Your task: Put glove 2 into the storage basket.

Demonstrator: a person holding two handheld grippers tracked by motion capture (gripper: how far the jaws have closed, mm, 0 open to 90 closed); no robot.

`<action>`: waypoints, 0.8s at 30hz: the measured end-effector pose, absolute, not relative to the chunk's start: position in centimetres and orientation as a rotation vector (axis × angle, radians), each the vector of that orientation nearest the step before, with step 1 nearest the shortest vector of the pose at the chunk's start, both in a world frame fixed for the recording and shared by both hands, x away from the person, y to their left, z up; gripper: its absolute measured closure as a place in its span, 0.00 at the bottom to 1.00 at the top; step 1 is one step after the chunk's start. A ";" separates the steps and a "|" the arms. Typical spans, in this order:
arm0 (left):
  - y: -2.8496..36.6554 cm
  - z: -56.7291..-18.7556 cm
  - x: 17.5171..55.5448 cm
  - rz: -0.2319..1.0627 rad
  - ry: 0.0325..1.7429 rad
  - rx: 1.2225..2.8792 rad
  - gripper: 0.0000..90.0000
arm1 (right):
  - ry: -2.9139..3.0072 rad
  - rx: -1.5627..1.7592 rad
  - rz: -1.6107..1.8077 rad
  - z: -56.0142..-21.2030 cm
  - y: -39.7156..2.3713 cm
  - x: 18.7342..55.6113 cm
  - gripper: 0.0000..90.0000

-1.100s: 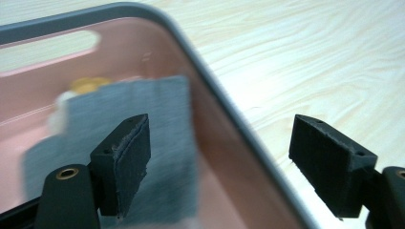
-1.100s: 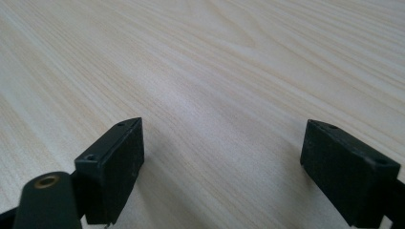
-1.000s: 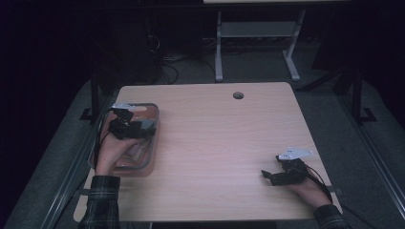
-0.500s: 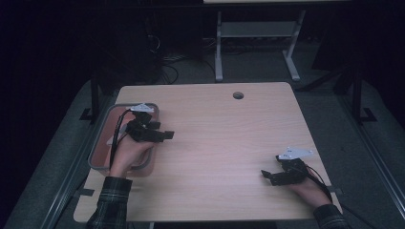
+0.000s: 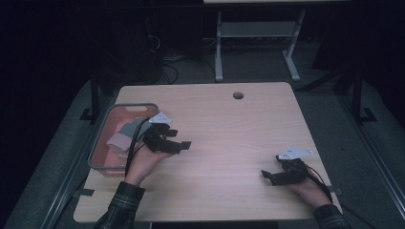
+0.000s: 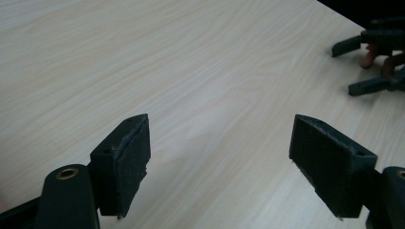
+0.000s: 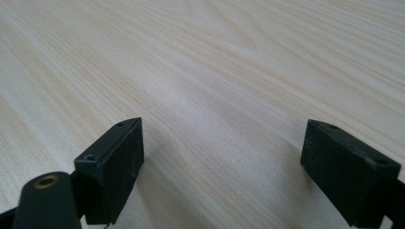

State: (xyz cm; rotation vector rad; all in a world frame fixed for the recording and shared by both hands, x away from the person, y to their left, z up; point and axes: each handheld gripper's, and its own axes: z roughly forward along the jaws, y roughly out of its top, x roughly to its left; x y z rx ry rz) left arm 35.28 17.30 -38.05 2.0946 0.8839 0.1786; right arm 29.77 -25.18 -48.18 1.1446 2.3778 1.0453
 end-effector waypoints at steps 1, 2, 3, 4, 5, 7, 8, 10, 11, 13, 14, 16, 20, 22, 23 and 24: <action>17.0 -38.2 35.0 0.168 0.875 2.100 0.24 | 2.377 1.144 1.046 -48.2 -25.2 29.8 0.16; 16.8 -38.4 34.8 0.165 0.864 2.110 0.24 | 2.378 1.145 1.045 -48.2 -25.2 29.8 0.16; 16.5 -38.7 34.5 0.174 0.852 2.117 0.24 | 2.378 1.145 1.046 -48.2 -25.2 29.8 0.16; 16.3 -38.9 34.2 0.175 0.848 2.122 0.24 | 2.378 1.144 1.045 -48.2 -25.2 29.8 0.16; 16.1 -39.1 34.0 0.175 0.842 2.127 0.24 | 2.378 1.144 1.045 -48.2 -25.2 29.8 0.16; 15.8 -39.6 33.5 0.178 0.821 2.125 0.24 | 2.378 1.144 1.045 -48.2 -25.2 29.8 0.16; 15.6 -39.8 33.3 0.173 0.814 2.130 0.24 | 2.378 1.144 1.045 -48.2 -25.2 29.8 0.16; 15.4 -40.2 33.0 0.183 0.793 2.139 0.24 | 2.377 1.144 1.046 -48.2 -25.2 29.8 0.16; 15.3 -40.4 32.8 0.182 0.784 2.150 0.24 | 2.378 1.144 1.045 -48.2 -25.2 29.8 0.16; 15.0 -40.8 32.4 0.190 0.774 2.155 0.23 | 2.378 1.145 1.045 -48.2 -25.2 29.8 0.16; 14.8 -41.1 32.3 0.195 0.762 2.164 0.23 | 2.378 1.144 1.045 -48.2 -25.2 29.8 0.16; 14.6 -41.5 32.0 0.195 0.754 2.171 0.22 | 2.378 1.143 1.045 -48.2 -25.2 29.8 0.16; 14.2 -42.3 31.5 0.203 0.733 2.189 0.21 | 2.378 1.143 1.045 -48.2 -25.2 29.8 0.16; 14.0 -42.5 31.4 0.201 0.723 2.197 0.21 | 2.378 1.144 1.045 -48.2 -25.2 29.8 0.16; 13.8 -42.7 31.2 0.205 0.718 2.197 0.20 | 2.378 1.144 1.045 -48.2 -25.2 29.8 0.16; 13.7 -42.8 31.1 0.208 0.712 2.210 0.20 | 2.377 1.143 1.046 -48.2 -25.2 29.8 0.16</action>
